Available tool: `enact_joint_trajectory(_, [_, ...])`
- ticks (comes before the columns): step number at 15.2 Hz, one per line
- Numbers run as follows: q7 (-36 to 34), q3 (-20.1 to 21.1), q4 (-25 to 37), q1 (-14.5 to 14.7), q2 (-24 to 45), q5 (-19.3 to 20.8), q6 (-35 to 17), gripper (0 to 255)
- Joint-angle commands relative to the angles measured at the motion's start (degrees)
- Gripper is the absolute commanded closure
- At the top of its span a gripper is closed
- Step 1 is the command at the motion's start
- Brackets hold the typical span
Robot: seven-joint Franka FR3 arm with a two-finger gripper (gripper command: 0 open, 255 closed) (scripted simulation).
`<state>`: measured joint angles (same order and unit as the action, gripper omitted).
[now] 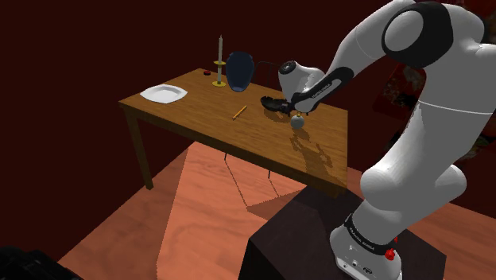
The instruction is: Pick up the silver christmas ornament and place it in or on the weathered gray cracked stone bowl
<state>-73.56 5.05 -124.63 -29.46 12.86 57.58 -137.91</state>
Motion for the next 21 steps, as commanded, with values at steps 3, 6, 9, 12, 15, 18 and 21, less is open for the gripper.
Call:
enact_joint_trajectory(3, [0.0, 0.0, 0.0, 0.0, 0.0, 0.0, 0.0, 255])
enact_joint_trajectory(6, [-0.08, -0.02, -0.16, -0.02, -0.07, 0.07, -0.08, 255])
enact_joint_trajectory(9, [-0.24, -0.05, -0.28, -0.02, -0.04, 0.21, -0.18, 255])
enact_joint_trajectory(12, [0.68, 0.13, 0.0, -0.06, -0.56, -0.57, 0.33, 255])
enact_joint_trajectory(15, [2.71, 0.47, 0.08, -0.19, -2.23, -2.28, 1.38, 255])
enact_joint_trajectory(18, [4.71, 0.77, 0.27, -0.28, -3.82, -3.96, 2.49, 255])
enact_joint_trajectory(21, [6.67, 1.03, 0.58, -0.34, -5.33, -5.58, 3.66, 255])
